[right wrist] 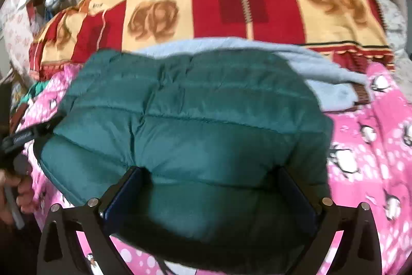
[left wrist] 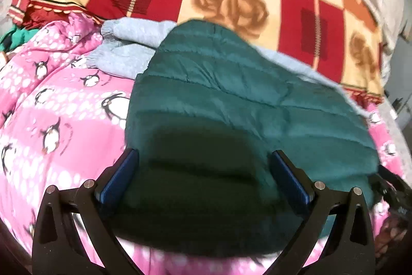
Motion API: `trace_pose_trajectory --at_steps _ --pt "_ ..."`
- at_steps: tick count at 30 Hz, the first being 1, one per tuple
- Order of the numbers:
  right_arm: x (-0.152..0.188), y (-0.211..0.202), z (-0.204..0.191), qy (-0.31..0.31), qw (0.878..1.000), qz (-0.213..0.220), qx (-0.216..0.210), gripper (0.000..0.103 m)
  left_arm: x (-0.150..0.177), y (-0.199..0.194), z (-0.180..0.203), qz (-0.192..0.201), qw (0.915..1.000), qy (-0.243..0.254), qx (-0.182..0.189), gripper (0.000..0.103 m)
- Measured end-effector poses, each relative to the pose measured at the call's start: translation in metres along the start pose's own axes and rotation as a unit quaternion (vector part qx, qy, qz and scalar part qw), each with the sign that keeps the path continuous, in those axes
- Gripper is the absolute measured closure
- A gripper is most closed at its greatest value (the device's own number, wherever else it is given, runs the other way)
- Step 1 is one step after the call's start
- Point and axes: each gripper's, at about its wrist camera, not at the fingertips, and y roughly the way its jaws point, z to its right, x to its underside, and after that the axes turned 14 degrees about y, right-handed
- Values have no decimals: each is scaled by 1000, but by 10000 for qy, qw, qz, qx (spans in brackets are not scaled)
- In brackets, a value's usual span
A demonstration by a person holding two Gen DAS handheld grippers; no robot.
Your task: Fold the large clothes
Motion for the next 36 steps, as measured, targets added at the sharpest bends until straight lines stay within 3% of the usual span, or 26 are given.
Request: trace_pose_trajectory --at_steps 3,6,10,12,15,18,20,22,25,31,34,36 --pt "8 -27 6 131 9988 442 148 1 15 -25 1 333 9994 20 -67 1" --pt "9 -38 22 439 9976 492 184 1 17 -37 -15 591 9977 -130 -292 1" --pt "15 -38 67 1374 9893 389 -307 1 16 -14 -57 304 9961 -803 -225 1" --pt "22 -23 91 1920 9790 34 -686 1 23 1 -71 184 9930 -1157 178 1" --pt "30 1 109 2507 9585 -337 -1316 3 34 28 -80 -67 9763 -1680 1365 1" --pt "28 4 105 2508 9488 -186 -1910 5 29 26 -58 -143 9791 -1138 1680 1" --pt "24 7 100 2479 9422 -249 -2239 9 27 20 -41 -111 9847 -639 1618 2" --pt "22 5 95 2311 9492 -229 -2122 39 28 13 -39 -50 9850 -555 1635 14" --pt "22 -8 98 2339 9472 -79 -2191 57 30 2 -41 34 9828 -620 1740 28" --pt "24 -35 94 1978 9570 -2 -2123 59 43 -21 -32 42 9840 -284 1757 29" --pt "33 -36 101 2046 9546 -183 -2155 59 51 -26 -30 16 9853 -194 1695 29" --pt "37 -35 104 2128 9544 -266 -2079 54 53 -25 -29 -43 9874 -168 1570 23"
